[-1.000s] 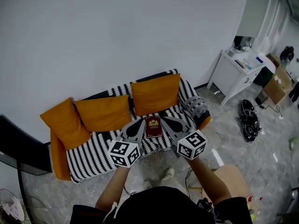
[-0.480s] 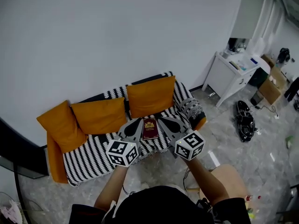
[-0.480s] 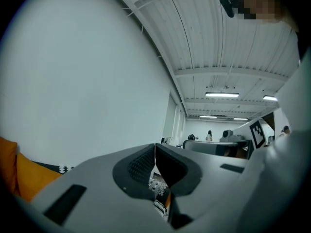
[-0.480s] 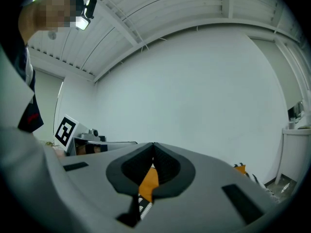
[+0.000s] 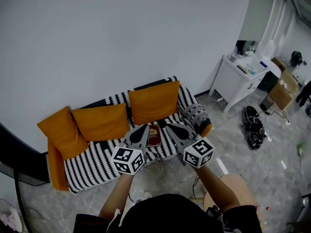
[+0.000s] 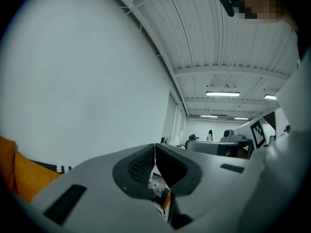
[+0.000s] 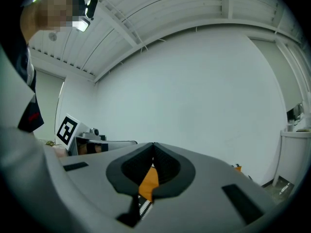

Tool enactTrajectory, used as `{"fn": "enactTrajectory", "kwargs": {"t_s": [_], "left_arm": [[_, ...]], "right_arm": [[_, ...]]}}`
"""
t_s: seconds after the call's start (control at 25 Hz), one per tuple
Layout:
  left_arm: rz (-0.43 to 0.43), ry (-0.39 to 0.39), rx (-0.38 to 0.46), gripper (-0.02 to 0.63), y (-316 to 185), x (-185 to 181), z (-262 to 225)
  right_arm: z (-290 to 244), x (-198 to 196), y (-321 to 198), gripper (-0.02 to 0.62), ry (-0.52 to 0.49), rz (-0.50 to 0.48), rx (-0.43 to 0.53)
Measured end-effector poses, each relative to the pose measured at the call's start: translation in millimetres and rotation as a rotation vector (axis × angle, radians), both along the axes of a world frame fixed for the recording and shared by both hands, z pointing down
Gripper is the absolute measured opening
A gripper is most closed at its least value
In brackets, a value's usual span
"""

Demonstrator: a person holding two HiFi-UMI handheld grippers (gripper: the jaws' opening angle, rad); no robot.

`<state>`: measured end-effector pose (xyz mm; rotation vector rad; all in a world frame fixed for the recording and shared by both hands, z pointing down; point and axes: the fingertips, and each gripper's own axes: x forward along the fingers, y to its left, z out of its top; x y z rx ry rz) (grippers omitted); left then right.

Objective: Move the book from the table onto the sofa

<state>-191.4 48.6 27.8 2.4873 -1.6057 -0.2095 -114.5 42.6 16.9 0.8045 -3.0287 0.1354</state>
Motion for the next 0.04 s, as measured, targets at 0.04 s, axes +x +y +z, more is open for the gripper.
{"fn": "enactTrajectory", "kwargs": {"t_s": [0.04], "left_arm": [[-0.003, 0.001, 0.000, 0.017, -0.3, 1.6, -0.5]], "right_arm": [[0.2, 2.5, -0.4, 0.017, 0.002, -0.003, 0.000]]}}
